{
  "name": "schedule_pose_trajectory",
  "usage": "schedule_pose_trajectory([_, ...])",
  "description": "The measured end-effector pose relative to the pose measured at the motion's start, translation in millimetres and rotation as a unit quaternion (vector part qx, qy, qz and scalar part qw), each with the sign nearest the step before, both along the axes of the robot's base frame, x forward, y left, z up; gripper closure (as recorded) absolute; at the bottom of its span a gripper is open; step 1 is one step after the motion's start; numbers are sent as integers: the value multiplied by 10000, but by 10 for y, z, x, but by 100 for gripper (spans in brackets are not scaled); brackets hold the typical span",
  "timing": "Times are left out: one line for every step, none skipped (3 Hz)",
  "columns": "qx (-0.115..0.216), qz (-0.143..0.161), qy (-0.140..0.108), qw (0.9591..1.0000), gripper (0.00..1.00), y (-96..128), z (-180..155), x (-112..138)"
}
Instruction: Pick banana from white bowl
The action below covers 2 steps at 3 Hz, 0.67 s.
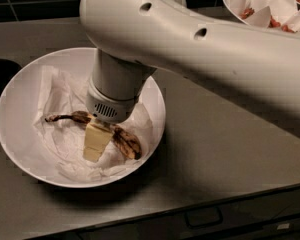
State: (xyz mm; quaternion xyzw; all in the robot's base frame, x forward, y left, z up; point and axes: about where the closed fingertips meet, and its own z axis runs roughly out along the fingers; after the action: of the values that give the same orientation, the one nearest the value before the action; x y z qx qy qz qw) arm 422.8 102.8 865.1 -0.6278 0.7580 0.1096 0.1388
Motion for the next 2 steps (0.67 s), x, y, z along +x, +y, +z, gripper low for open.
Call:
schedule_pose_trajectory([-82, -20, 3, 10000, 29, 0, -21, 9])
schedule_pose_trajectory([-158, -31, 49, 9999, 32, -14, -50, 13])
